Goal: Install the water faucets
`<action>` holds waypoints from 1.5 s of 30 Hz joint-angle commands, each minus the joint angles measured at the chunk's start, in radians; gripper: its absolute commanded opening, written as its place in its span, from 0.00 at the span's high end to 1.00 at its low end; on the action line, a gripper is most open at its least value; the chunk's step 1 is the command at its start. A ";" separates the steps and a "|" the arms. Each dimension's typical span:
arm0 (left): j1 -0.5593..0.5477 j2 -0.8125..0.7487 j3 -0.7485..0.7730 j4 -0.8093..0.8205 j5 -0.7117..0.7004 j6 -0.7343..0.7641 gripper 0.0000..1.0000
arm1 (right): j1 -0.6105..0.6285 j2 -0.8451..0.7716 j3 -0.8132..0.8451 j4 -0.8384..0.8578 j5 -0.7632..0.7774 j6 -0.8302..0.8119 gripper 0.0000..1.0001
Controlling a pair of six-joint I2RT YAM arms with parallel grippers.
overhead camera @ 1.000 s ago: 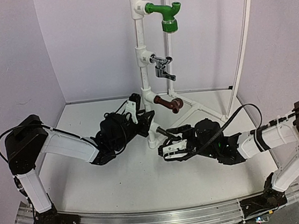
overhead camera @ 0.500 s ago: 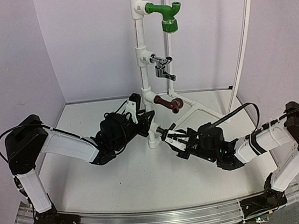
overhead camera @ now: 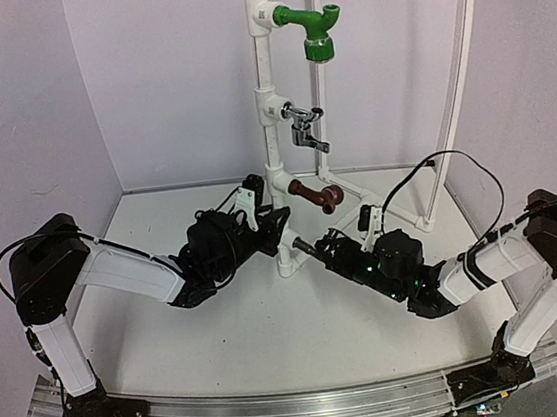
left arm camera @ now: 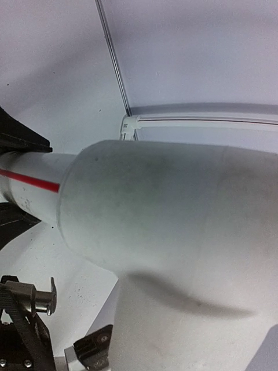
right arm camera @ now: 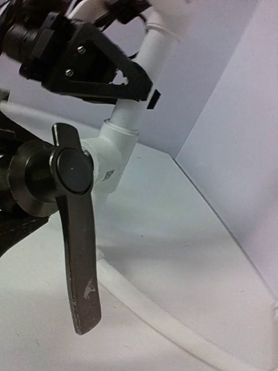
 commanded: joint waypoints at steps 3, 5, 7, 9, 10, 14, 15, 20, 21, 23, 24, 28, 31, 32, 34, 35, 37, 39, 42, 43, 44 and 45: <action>-0.012 0.039 -0.007 -0.178 0.012 -0.132 1.00 | -0.027 -0.058 0.031 -0.035 -0.121 0.448 0.45; -0.012 0.037 -0.005 -0.182 0.009 -0.132 1.00 | -0.027 -0.134 0.045 -0.199 -0.080 0.320 0.29; -0.012 0.032 -0.006 -0.185 0.010 -0.130 1.00 | -0.028 -0.234 0.043 -0.397 0.005 0.147 0.15; -0.013 0.028 -0.008 -0.185 0.011 -0.129 1.00 | -0.028 -0.314 0.026 -0.486 0.052 -0.110 0.09; -0.012 0.027 -0.009 -0.186 0.014 -0.128 1.00 | -0.028 -0.354 0.021 -0.535 0.066 -0.275 0.07; -0.013 0.026 -0.010 -0.187 0.024 -0.131 1.00 | -0.026 -0.455 0.022 -0.701 0.004 -0.967 0.05; -0.013 0.026 -0.009 -0.187 0.025 -0.131 1.00 | -0.023 -0.467 0.031 -0.737 -0.028 -1.136 0.04; -0.013 0.027 -0.012 -0.189 0.027 -0.129 1.00 | 0.012 -0.475 0.075 -0.795 -0.116 -1.695 0.02; -0.013 0.027 -0.012 -0.190 0.028 -0.129 1.00 | 0.013 -0.460 0.080 -0.787 -0.118 -1.793 0.02; -0.013 0.025 -0.014 -0.190 0.028 -0.129 1.00 | 0.016 -0.434 0.085 -0.753 -0.104 -1.923 0.02; -0.012 0.025 -0.013 -0.192 0.029 -0.128 1.00 | 0.022 -0.419 0.076 -0.699 -0.093 -1.996 0.02; -0.013 0.026 -0.010 -0.194 0.030 -0.120 1.00 | 0.027 -0.358 0.075 -0.539 -0.088 -2.154 0.03; -0.012 0.027 -0.008 -0.196 0.032 -0.115 1.00 | 0.028 -0.284 0.111 -0.499 -0.066 -2.210 0.04; -0.012 0.027 -0.007 -0.196 0.033 -0.114 1.00 | 0.028 -0.254 0.122 -0.488 -0.053 -2.227 0.04; -0.012 0.028 -0.004 -0.197 0.037 -0.112 1.00 | 0.028 -0.194 0.141 -0.453 -0.027 -2.250 0.06; -0.012 0.029 -0.003 -0.197 0.039 -0.112 1.00 | 0.028 -0.167 0.150 -0.425 -0.010 -2.252 0.09; -0.012 0.031 -0.002 -0.197 0.044 -0.114 1.00 | 0.028 -0.121 0.165 -0.369 0.034 -2.252 0.13; -0.013 0.032 -0.001 -0.197 0.050 -0.115 1.00 | 0.028 -0.084 0.174 -0.333 0.081 -2.252 0.15; -0.012 0.028 -0.003 -0.197 0.049 -0.113 1.00 | 0.028 -0.056 0.182 -0.334 0.168 -2.211 0.23; -0.012 0.027 -0.003 -0.196 0.047 -0.112 1.00 | 0.028 -0.055 0.182 -0.338 0.187 -2.171 0.27; -0.013 0.026 -0.003 -0.197 0.046 -0.111 1.00 | 0.028 -0.057 0.179 -0.344 0.193 -2.127 0.33; -0.013 0.025 -0.003 -0.197 0.045 -0.109 1.00 | 0.028 -0.060 0.176 -0.350 0.197 -2.079 0.40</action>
